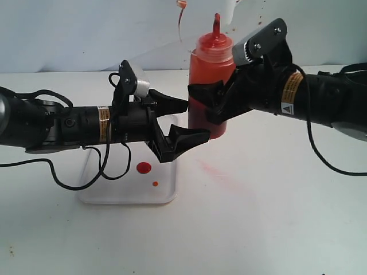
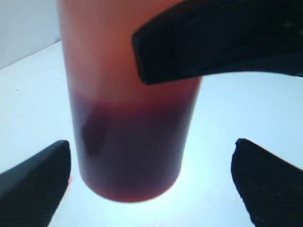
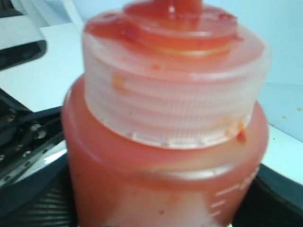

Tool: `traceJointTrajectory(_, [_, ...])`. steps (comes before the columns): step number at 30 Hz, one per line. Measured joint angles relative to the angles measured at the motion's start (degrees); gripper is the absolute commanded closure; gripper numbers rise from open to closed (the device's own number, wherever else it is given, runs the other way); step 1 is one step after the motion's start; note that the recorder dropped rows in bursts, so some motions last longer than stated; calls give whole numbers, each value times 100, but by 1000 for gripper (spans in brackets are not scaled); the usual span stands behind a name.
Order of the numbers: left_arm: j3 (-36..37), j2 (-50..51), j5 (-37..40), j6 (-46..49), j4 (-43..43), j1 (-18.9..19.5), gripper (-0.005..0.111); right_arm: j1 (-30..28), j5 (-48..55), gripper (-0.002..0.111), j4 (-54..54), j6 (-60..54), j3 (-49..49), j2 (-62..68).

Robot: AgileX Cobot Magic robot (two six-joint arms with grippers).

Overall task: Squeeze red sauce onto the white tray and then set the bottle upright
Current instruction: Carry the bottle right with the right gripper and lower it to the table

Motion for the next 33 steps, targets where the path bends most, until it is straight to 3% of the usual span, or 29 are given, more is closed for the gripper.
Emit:
traceJointTrajectory(8, [0, 0, 11, 8, -27, 29, 21, -663, 319, 108, 518, -201, 0, 8])
traceJointTrajectory(21, [0, 0, 298, 50, -663, 29, 21, -691, -1437, 108, 2620, -2464, 0, 1720])
traceJointTrajectory(33, [0, 0, 307, 158, -730, 29, 21, -691, -1784, 108, 3179, -2927, -205, 2316])
